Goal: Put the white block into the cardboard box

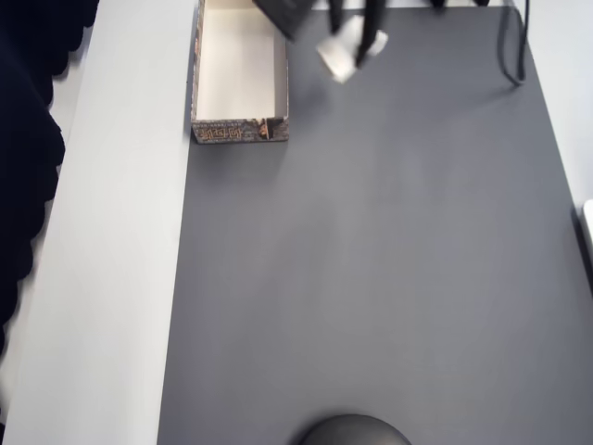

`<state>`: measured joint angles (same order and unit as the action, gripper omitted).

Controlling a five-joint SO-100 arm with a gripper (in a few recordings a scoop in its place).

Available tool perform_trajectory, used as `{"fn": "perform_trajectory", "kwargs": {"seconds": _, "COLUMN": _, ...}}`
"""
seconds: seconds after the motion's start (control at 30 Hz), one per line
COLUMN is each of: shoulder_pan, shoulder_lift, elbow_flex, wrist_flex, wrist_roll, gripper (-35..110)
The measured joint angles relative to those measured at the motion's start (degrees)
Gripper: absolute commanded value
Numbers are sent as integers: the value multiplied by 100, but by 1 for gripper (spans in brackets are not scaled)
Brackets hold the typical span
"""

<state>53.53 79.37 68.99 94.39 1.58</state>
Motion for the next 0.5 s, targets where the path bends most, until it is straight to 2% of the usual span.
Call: {"fn": "perform_trajectory", "kwargs": {"seconds": 0.5, "shoulder_pan": 1292, "shoulder_lift": -580, "elbow_flex": -545, "wrist_flex": -202, "wrist_roll": 1169, "gripper": -2}}
